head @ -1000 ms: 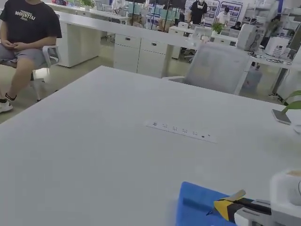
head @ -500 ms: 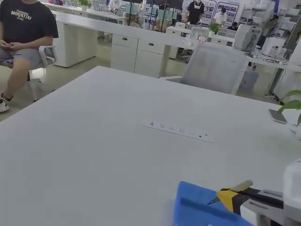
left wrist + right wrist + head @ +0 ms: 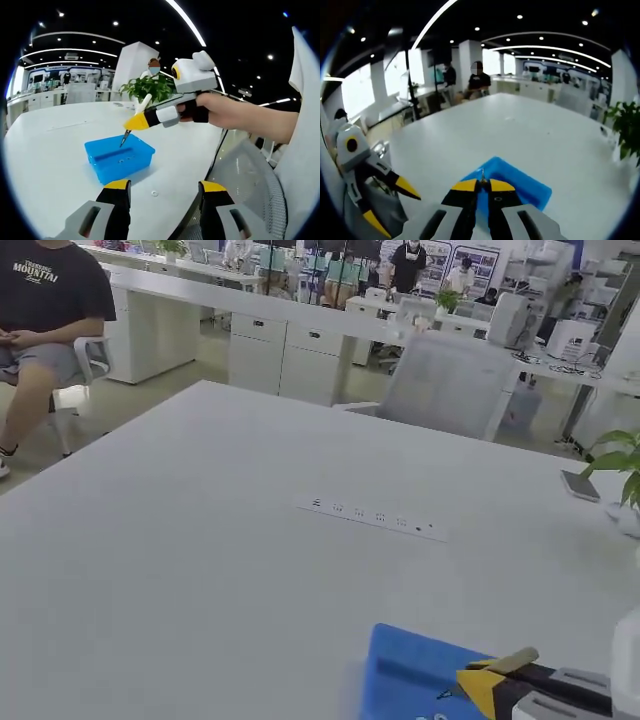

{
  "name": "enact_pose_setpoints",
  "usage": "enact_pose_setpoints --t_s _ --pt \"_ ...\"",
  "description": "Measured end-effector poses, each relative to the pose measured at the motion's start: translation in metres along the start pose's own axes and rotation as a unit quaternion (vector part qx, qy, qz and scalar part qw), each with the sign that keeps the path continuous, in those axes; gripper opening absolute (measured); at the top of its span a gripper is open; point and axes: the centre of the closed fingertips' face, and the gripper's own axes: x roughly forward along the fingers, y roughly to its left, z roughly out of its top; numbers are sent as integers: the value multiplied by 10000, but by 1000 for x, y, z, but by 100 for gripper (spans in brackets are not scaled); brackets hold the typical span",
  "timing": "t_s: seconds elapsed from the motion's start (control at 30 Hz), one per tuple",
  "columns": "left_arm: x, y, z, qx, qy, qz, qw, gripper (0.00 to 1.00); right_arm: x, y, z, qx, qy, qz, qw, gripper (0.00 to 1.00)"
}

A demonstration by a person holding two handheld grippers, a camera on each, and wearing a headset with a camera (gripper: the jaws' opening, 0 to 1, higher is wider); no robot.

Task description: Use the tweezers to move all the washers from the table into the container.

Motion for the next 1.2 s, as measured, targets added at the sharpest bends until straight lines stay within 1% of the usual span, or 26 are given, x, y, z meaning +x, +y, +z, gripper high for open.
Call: enact_pose_setpoints --t_s 0.17,0.37,0.5,0.7,0.9,1.07,1.2 --pt "0 -1 -1 18 17 -13 10000 53 -2 8 -7 46 27 46 10000 4" --pt "0 -1 -1 26 21 -7 10000 53 -3 12 -19 156 86 60 9998 4" --pt "0 -1 0 58 29 -8 10000 53 -2 16 -28 166 157 71 9997 4" --pt "0 0 0 75 17 7 10000 53 -4 18 -36 193 209 74 9996 4" --pt "0 -1 -1 117 25 -4 9999 53 -4 22 -46 211 319 90 9992 4" --pt "-1 0 0 92 10 8 10000 52 -6 26 -57 208 449 110 9987 4" --pt "-1 -1 -1 78 26 -2 10000 52 -7 29 -61 250 488 134 9984 4"
